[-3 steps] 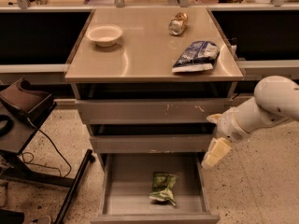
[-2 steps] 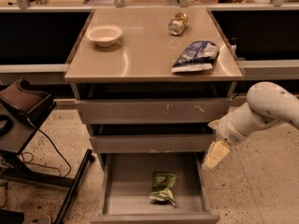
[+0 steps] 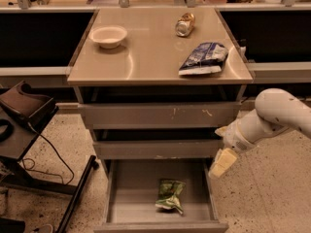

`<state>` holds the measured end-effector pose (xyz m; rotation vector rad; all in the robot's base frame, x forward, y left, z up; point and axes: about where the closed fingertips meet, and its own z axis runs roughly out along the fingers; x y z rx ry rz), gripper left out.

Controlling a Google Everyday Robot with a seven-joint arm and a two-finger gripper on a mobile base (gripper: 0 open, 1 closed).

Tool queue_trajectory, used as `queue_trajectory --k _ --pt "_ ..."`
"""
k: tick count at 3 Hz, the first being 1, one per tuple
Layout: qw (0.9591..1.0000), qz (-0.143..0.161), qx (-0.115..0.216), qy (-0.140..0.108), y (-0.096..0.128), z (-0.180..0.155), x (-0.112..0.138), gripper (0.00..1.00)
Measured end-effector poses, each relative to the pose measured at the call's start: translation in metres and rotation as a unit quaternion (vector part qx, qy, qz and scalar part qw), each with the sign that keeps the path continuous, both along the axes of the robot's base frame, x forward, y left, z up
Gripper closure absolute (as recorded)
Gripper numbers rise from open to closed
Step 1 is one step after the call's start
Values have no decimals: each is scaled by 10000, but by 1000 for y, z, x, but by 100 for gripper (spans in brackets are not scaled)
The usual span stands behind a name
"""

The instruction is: Pick green jalapeno chip bag from bottom drawer and place on counter

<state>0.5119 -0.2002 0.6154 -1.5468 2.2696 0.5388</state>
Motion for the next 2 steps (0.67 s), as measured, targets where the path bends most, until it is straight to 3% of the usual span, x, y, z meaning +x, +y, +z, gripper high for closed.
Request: queue_trajectory --k 1,2 --pt "9987 -21 449 243 40 -66 -3 0" --pt "9942 -429 819 549 80 -163 -7 0"
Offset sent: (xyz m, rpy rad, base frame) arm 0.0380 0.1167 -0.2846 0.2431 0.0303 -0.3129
